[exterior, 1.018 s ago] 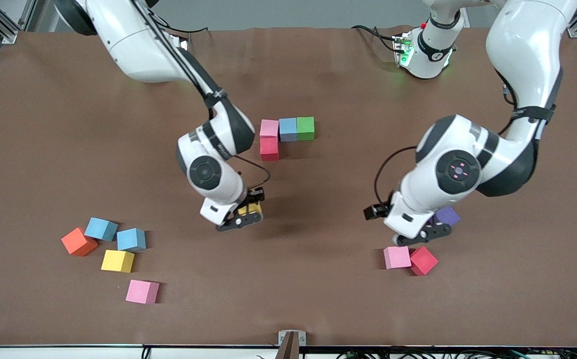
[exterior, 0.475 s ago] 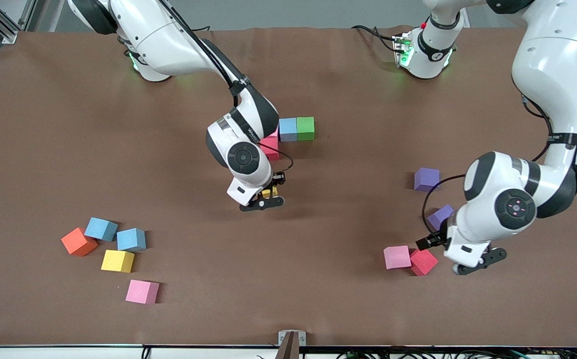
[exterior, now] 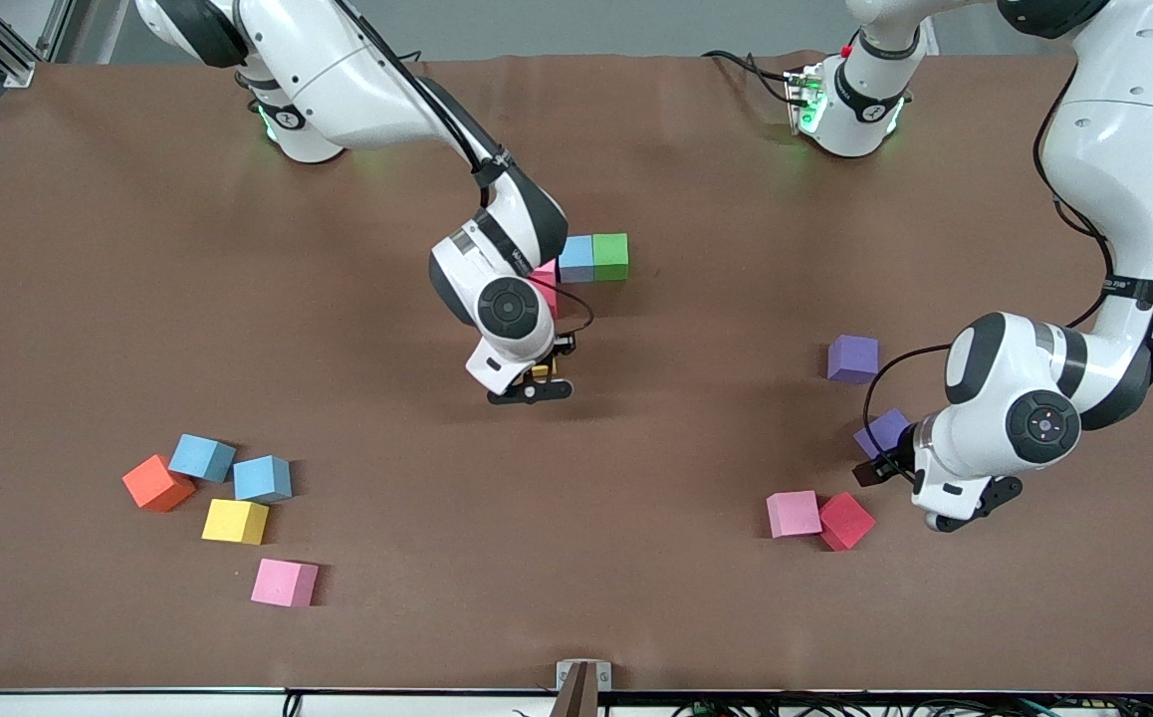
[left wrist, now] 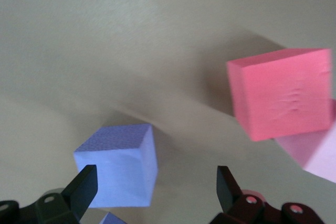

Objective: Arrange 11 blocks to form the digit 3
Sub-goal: 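Reach the left gripper to the purple cube while the right gripper carries yellow, then lift the purple cube with the left gripper while the right gripper lowers yellow, then carry the purple cube beside the yellow cube with the left gripper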

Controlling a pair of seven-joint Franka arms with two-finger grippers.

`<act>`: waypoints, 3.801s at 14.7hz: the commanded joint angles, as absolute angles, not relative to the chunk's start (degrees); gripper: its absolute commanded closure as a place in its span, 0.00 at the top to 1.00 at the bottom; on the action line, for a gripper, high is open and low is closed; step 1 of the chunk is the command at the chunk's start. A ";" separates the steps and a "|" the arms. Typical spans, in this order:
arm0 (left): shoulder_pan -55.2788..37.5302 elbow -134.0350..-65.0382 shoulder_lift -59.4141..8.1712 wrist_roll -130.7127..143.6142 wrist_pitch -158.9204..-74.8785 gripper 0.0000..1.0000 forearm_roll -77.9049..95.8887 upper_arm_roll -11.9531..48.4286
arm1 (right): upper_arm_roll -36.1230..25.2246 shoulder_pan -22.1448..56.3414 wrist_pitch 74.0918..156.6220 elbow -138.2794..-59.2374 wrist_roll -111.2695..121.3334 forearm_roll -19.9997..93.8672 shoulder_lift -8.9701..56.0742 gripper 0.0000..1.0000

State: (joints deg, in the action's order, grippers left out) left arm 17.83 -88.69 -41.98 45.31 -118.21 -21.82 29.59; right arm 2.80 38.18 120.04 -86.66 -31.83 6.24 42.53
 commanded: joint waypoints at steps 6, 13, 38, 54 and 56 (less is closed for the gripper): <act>22.14 -95.89 -38.85 46.76 -119.62 1.00 -23.47 30.06 | 2.11 39.73 126.38 -92.54 -33.66 7.47 41.31 0.11; 22.32 -98.00 -40.25 46.41 -124.71 0.77 -23.47 29.97 | 2.11 40.34 130.85 -97.46 -33.75 7.47 39.55 0.11; 18.02 -97.47 -39.20 96.06 -120.41 0.07 -19.86 48.43 | 2.11 42.54 129.64 -101.43 -36.47 7.47 37.09 0.12; 8.71 -98.88 -40.43 119.86 -126.91 0.09 -17.40 48.16 | 2.11 42.45 127.18 -101.43 -36.12 7.38 36.47 0.13; 7.48 -99.14 -40.43 125.65 -128.23 0.09 -17.49 47.99 | 2.11 42.45 127.09 -101.43 -36.04 7.21 36.48 0.13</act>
